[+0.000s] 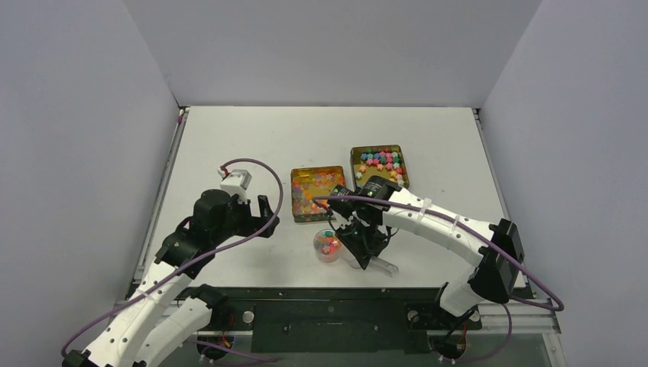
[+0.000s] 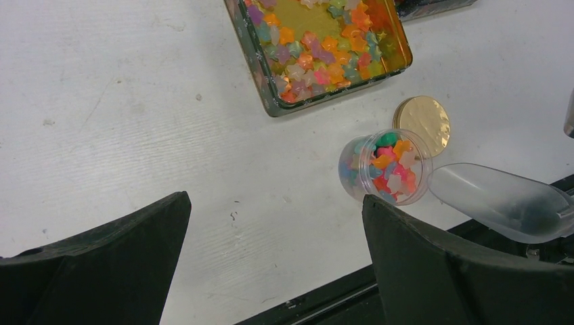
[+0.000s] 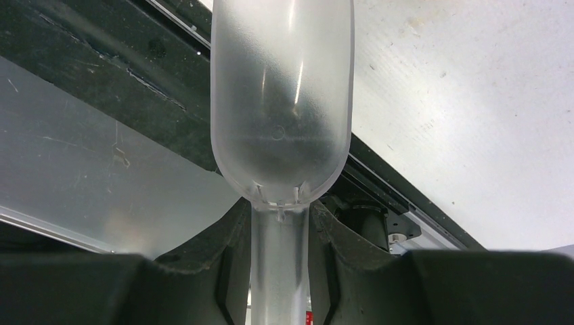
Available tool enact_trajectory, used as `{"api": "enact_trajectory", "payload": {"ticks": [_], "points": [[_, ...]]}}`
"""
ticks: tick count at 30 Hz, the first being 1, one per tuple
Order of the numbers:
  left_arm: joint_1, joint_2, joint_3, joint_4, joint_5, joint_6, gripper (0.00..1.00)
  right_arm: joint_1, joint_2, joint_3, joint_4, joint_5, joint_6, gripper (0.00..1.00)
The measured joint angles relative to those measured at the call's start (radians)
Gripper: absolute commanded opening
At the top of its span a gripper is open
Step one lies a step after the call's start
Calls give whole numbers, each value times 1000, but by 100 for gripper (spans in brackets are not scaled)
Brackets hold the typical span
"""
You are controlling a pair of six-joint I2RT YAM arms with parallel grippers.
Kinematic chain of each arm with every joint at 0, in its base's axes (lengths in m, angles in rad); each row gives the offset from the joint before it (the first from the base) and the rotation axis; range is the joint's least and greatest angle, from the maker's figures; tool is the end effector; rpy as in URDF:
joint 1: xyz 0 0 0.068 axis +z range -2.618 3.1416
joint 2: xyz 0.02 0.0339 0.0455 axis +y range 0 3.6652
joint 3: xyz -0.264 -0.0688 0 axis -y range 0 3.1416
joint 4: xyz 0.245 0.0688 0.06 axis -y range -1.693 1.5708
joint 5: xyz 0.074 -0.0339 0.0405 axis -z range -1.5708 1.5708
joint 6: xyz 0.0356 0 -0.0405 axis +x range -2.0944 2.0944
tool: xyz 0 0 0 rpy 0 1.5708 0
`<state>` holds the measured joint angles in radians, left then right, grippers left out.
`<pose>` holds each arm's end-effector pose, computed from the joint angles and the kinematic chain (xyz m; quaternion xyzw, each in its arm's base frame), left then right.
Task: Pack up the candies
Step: Place the fake candies in the packing bottle, then place the spatula at the center of the board.
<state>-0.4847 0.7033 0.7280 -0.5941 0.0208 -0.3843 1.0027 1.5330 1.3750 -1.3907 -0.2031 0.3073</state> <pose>0.1363 -0.0726 0.2912 0.0490 0.8758 -0.2103 0.4316 0.1359 0.2262 0.2892 0.3400 -0.9349 -0.0871 0.0530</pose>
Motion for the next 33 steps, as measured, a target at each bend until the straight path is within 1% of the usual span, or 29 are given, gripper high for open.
{"api": "enact_trajectory", "payload": {"ticks": [9,16,20,25,33], "points": [[-13,1,0,0,0,0,96,-45,-2,94,-29,9,-9,0],[-20,14,0,0,0,1,96,-89,-2,187,-28,77,-34,0],[-21,25,0,0,0,0,96,-130,-3,201,6,131,-38,0],[-23,37,0,0,0,0,96,-212,-42,158,106,222,-37,0],[-23,62,0,0,0,1,96,-378,-183,-5,318,361,-13,0]]}}
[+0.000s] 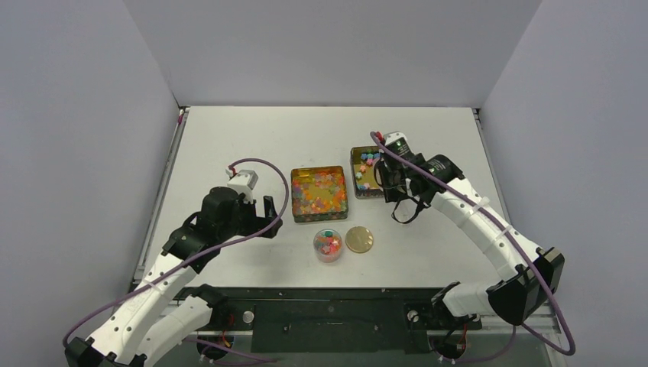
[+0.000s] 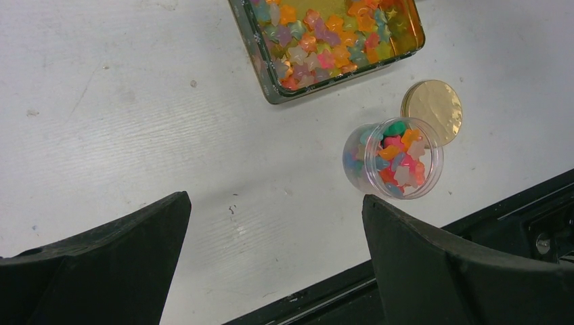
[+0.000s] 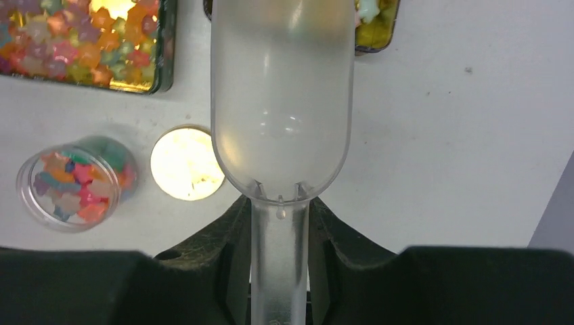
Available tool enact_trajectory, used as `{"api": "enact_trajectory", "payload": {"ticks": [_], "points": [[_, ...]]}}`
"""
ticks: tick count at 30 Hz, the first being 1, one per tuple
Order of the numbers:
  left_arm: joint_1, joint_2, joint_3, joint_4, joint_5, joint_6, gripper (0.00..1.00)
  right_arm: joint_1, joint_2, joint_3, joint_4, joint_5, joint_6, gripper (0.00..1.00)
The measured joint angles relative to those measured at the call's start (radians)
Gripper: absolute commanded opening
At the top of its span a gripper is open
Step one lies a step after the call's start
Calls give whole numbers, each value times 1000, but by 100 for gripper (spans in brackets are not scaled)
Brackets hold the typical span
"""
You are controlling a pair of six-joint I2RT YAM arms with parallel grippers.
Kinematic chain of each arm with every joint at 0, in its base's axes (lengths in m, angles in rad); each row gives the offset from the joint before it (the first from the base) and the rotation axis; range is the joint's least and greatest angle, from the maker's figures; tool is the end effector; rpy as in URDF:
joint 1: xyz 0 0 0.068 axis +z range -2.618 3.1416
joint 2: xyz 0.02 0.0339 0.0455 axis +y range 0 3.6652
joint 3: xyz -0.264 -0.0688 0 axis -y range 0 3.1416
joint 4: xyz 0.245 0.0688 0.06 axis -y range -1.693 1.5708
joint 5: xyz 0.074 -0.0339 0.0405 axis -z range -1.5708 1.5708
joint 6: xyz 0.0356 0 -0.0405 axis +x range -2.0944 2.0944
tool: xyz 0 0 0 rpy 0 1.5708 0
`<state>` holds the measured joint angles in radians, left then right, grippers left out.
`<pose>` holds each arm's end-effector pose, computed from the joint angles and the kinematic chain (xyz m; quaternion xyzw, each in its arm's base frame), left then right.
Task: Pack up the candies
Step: Place the spatula at the center of the board.
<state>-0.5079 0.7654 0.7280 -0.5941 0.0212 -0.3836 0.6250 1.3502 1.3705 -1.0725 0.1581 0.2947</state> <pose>0.1439 -0.0810 0.2825 0.0602 0.8897 -0.2036 0.4043 0.2142 0.1476 0.3413 -0.1384 0.9538 0.0450 0.2629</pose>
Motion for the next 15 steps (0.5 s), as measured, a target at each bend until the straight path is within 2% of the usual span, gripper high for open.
{"api": "enact_trajectory", "payload": {"ticks": [15], "points": [[0,11,0,0,3,0,96,-239,-128,-278,333,127,68,0]]}}
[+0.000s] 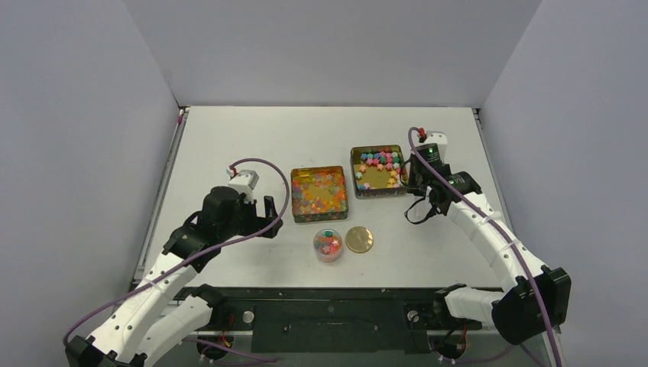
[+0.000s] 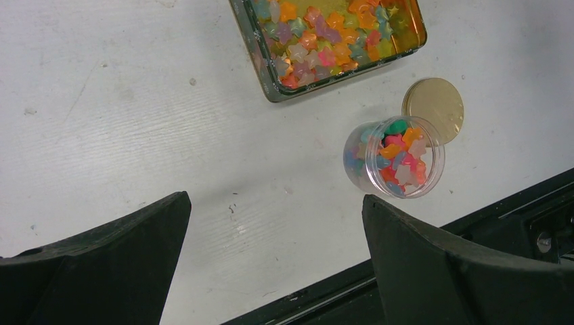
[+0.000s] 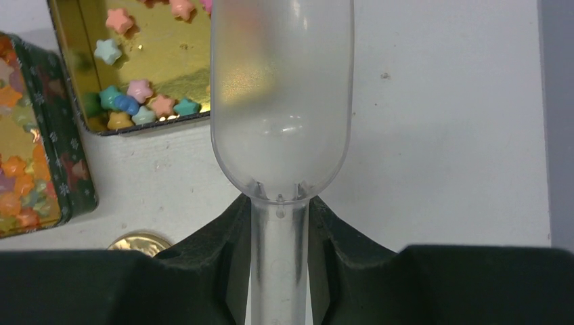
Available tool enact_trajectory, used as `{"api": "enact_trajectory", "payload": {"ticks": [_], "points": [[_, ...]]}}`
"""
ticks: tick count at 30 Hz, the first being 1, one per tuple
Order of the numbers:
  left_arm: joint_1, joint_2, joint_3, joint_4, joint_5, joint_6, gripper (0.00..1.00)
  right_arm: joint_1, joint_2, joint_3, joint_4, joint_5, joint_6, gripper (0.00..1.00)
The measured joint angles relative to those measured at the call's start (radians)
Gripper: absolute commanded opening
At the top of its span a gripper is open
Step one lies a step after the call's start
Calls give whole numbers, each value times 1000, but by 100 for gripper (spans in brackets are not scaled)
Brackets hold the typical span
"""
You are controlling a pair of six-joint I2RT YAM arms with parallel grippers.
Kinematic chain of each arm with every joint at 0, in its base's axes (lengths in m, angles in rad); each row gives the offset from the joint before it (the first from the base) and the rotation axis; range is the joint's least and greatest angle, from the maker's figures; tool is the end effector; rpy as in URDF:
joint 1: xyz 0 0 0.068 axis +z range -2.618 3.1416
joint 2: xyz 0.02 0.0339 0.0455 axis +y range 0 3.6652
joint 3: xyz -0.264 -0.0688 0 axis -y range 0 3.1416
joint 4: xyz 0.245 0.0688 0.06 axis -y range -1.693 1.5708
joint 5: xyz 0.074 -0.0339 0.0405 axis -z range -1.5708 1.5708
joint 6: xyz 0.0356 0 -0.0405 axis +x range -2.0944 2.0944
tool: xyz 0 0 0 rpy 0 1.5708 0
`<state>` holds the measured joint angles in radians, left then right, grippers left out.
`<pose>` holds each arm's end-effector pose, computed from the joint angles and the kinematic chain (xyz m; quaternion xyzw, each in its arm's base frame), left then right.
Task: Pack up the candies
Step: Place the spatula at the center of the board.
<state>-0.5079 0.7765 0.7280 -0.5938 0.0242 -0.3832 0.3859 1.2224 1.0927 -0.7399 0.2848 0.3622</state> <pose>0.1455 -0.0820 0.2809 0.0611 0.8920 -0.2027 0.3993 0.2357 0.0850 0.3068 0.0377 0.9302 0.0002 0.3652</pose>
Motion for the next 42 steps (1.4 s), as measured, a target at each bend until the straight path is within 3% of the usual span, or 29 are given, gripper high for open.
{"api": "enact_trajectory", "payload": {"ticks": [11,19,29,42], "points": [[0,0,0,0,6,2,96,-201,-24,-168,196,20,49,0],[0,0,0,0,11,3,96,-322,89,-208,329,-23,67,0],[0,0,0,0,10,3,96,-406,282,-208,437,-66,104,0],[0,0,0,0,8,3,96,-440,459,-120,454,-76,119,0]]}}
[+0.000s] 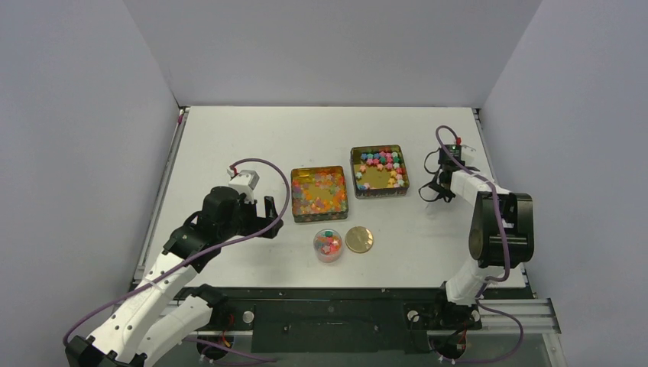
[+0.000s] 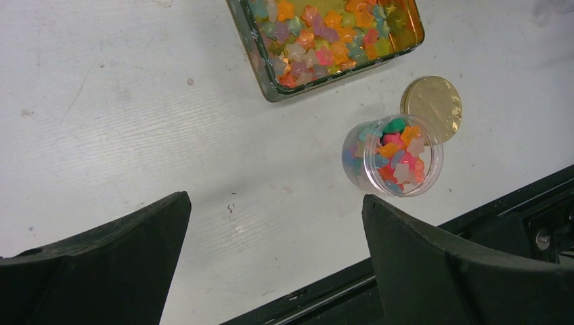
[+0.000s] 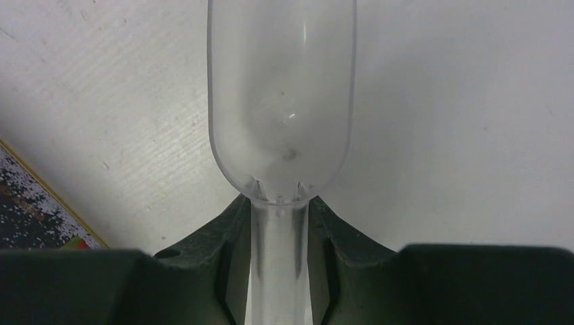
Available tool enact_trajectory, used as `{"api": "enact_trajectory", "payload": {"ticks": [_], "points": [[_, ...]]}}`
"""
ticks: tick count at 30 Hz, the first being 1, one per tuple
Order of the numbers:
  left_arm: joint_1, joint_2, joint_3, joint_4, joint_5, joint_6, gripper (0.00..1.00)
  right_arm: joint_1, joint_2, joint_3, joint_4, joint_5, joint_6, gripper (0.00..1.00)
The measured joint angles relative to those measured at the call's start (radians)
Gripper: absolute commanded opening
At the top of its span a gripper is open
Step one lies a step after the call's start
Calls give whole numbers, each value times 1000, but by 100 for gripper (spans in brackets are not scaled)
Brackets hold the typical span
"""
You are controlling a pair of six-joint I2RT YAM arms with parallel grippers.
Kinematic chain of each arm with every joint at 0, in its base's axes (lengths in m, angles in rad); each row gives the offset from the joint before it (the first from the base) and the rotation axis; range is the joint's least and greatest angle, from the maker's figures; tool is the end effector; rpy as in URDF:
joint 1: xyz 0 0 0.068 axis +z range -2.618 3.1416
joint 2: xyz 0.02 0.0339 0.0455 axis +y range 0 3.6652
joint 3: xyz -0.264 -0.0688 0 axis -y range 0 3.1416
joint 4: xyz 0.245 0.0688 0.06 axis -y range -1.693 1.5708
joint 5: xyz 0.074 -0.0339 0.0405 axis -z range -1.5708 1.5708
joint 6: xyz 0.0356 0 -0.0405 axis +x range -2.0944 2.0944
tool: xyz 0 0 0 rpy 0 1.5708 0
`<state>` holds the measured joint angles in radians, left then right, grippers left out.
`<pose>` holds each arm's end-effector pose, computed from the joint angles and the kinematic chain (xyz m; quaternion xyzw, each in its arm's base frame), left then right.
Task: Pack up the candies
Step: Place the spatula at the center of the board.
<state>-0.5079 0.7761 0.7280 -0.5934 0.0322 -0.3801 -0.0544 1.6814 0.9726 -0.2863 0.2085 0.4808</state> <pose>0.1454 -0.0822 0.2810 0.0643 0.8916 -0.2055 0.3984 0.3325 -0.0255 0.1707 0.2807 0.9119 -0.0378 0.2971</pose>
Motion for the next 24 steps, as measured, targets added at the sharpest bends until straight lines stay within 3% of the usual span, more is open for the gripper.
{"api": "enact_trajectory", "payload": {"ticks": [15,22,24], "points": [[0,0,0,0,-1,0,96,-5,116,124,-53,-17,-8,11],[0,0,0,0,-1,0,96,-5,128,145,-69,-23,-17,41],[0,0,0,0,-1,0,96,-5,128,145,-80,-31,-19,45]]}}
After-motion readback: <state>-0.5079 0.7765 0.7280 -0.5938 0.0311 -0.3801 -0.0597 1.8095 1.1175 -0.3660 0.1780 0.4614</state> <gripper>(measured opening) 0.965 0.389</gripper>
